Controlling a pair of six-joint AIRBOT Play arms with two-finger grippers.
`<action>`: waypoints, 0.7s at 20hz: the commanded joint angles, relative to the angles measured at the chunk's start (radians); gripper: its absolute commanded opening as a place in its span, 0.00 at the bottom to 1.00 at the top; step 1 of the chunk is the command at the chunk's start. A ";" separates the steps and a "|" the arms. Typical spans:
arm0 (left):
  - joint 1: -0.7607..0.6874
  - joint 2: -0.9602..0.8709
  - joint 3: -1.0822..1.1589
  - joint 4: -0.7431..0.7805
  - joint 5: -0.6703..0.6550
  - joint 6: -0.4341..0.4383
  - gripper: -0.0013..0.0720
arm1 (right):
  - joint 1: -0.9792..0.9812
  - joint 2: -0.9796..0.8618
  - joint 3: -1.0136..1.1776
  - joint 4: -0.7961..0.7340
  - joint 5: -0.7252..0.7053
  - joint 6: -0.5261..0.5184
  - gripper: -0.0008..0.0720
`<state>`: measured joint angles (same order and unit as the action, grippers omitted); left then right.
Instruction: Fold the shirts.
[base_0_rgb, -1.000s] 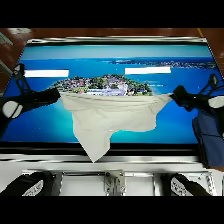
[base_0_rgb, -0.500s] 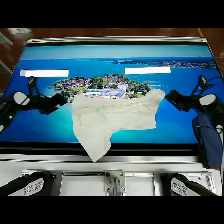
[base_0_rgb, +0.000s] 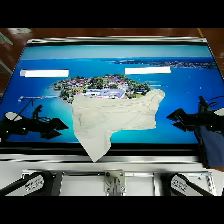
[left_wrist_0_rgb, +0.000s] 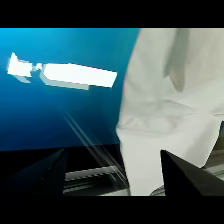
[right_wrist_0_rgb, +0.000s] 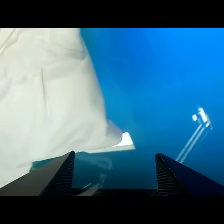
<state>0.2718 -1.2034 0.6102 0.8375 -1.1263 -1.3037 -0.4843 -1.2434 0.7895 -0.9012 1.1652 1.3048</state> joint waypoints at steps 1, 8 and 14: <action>-0.053 -0.053 -0.067 -0.130 0.083 0.066 0.90 | -0.010 -0.051 -0.020 0.116 0.022 -0.018 0.88; -0.194 -0.177 -0.066 -0.354 0.223 0.151 0.64 | 0.001 -0.120 -0.020 0.143 0.013 -0.034 0.88; -0.214 -0.177 -0.029 -0.367 0.205 0.176 0.07 | 0.180 -0.194 -0.020 0.095 -0.094 0.000 0.88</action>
<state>0.0681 -1.3827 0.5617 0.4950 -0.9165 -1.1500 -0.3748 -1.3979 0.7700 -0.7963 1.1248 1.2854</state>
